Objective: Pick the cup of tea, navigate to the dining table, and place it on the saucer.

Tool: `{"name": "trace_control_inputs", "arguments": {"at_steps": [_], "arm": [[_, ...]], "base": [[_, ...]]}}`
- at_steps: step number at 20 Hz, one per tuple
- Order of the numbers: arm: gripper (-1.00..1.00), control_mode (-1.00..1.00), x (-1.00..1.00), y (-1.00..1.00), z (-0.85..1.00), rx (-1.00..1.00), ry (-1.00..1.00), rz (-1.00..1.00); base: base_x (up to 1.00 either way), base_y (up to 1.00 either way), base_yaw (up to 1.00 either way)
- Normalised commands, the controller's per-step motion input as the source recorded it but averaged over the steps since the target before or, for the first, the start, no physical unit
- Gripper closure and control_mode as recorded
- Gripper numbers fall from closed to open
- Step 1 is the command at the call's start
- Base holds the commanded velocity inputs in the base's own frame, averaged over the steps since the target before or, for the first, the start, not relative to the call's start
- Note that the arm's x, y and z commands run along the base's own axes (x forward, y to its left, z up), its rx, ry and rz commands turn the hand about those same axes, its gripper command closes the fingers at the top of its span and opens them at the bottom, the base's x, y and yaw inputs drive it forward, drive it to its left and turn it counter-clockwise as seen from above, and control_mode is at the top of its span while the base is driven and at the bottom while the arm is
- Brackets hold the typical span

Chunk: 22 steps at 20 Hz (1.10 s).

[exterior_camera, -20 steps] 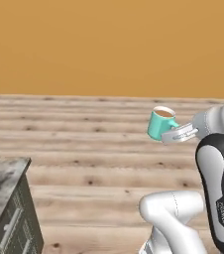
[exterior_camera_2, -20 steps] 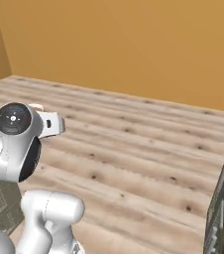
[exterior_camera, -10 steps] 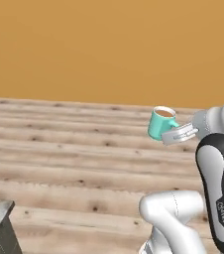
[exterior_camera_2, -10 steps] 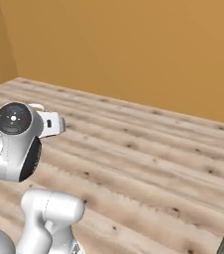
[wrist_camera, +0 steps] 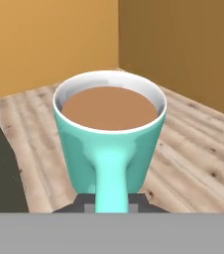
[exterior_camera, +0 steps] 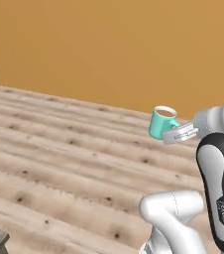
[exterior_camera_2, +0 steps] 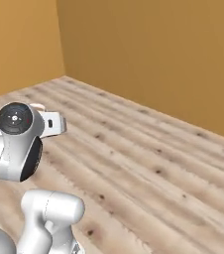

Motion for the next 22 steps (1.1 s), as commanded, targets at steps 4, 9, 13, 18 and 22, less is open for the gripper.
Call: {"name": "trace_control_inputs", "arguments": {"at_steps": [4, 9, 13, 18, 22], "arm": [[1.00, 1.00, 0.00, 0.00, 0.00, 0.00, 0.00, 0.00], [1.00, 1.00, 0.00, 0.00, 0.00, 0.00, 0.00, 0.00], [1.00, 1.00, 0.00, 0.00, 0.00, 0.00, 0.00, 0.00], [1.00, 1.00, 0.00, 0.00, 0.00, 0.00, 0.00, 0.00], [1.00, 1.00, 0.00, 0.00, 0.00, 0.00, 0.00, 0.00]], "base": [[1.00, -0.07, 0.52], [1.00, -0.09, 0.55], [1.00, -0.09, 0.60], [1.00, -0.08, 0.60], [1.00, -0.14, 0.59]]}}
